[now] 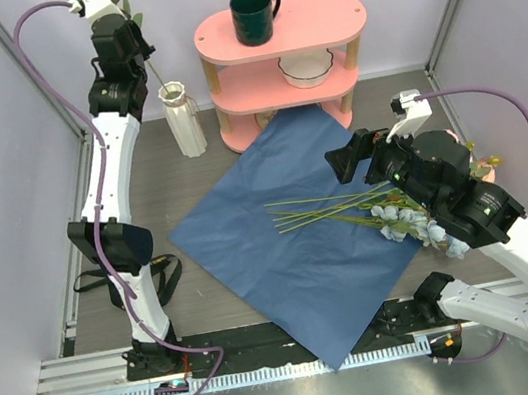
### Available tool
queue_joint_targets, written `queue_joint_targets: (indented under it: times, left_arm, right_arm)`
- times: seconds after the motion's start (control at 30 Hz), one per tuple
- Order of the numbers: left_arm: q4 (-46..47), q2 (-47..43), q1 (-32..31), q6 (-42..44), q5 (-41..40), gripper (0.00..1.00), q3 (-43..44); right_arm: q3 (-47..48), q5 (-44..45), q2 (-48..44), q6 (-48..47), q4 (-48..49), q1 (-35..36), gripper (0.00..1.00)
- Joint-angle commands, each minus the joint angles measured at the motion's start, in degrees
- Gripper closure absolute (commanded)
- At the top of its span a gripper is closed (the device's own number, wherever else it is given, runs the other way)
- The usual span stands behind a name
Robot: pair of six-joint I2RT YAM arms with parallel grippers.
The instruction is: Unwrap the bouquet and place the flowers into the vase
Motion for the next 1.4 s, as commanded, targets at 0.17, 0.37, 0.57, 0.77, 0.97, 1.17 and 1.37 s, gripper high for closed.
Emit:
queue_joint_targets:
  times: [0.17, 0.37, 0.57, 0.77, 0.97, 1.17, 1.37]
  left_arm:
    - [-1.28, 2.51, 1.37, -2.4, 1.93, 0.66, 2.11]
    - [-4.17, 1.9, 1.55, -2.57, 4.31, 0.22, 3.96]
    - [-13.03, -1.78, 2.25, -5.55, 6.23, 0.06, 6.51]
    - [-12.28, -12.24, 3.83, -13.81, 17.12, 0.04, -10.66]
    - [-1.74, -26.56, 3.84, -19.26, 38.21, 0.04, -33.25]
    - [14.5, -36.07, 2.53, -29.46, 58.69, 0.09, -55.75]
    - [16.12, -41.86, -8.08, -26.31, 61.8, 0.11, -69.48]
  right_arm:
    - [0.82, 1.0, -0.29, 1.36, 0.41, 0.1, 0.02]
    - [0.64, 0.83, -0.47, 2.24, 0.06, 0.1, 0.02]
    - [2.13, 6.96, 2.25, 7.85, -3.79, 0.1, 0.02]
    - [3.54, 17.34, 10.68, 12.69, -11.1, -0.52, 0.0]
    - [0.38, 9.11, 19.28, 19.0, -11.02, -14.17, 0.0]
    - [-4.45, 4.95, 25.98, 24.29, -8.65, -25.29, 0.16]
    - [-8.41, -5.33, 33.27, 28.25, -0.39, -33.91, 0.51]
